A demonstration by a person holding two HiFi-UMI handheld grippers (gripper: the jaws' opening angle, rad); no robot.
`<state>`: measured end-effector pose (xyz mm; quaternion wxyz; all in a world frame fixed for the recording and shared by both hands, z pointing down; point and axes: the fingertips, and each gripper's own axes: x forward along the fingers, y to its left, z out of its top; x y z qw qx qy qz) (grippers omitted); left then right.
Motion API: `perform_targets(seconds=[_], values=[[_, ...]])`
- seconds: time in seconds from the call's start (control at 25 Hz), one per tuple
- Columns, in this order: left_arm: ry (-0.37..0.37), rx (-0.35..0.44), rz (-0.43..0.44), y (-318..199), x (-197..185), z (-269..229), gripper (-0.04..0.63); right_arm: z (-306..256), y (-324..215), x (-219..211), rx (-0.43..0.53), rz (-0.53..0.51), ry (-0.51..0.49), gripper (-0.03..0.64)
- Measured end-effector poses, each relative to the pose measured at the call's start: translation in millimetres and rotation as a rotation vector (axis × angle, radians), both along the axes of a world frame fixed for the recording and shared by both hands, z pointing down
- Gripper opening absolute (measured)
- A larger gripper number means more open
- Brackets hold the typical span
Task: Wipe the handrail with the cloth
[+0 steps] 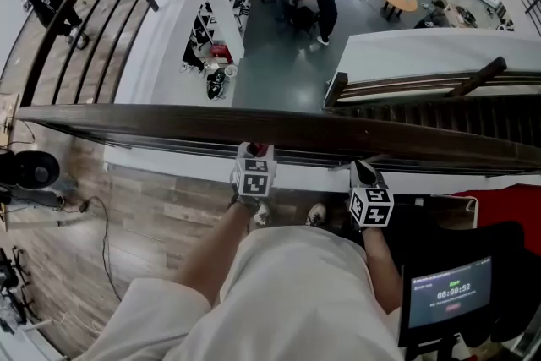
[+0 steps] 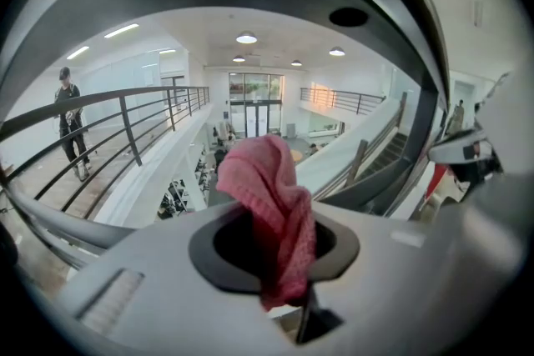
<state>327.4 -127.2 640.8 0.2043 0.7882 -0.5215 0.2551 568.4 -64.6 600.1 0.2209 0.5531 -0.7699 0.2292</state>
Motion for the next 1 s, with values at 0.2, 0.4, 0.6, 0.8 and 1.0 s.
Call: perform_targets(seconds=[0.2, 0.4, 0.6, 0.8, 1.0], values=[[0.005, -0.012, 0.019, 6, 17, 8, 0.086, -1, 0, -1, 0.01, -0.019, 0.0, 0.003], [-0.003, 0.002, 0.041, 8, 42, 10, 0.086, -1, 4, 5, 0.025, -0.02, -0.011, 0.003], [0.005, -0.003, 0.041, 9, 67, 14, 0.086, -1, 13, 21, 0.025, -0.018, -0.022, 0.003], [0.024, 0.01, 0.056, 9, 90, 21, 0.086, 9, 20, 28, 0.024, -0.015, -0.024, 0.003], [0.04, 0.004, 0.081, 9, 139, -3, 0.086, -9, 24, 57, 0.021, -0.026, -0.017, 0.003]])
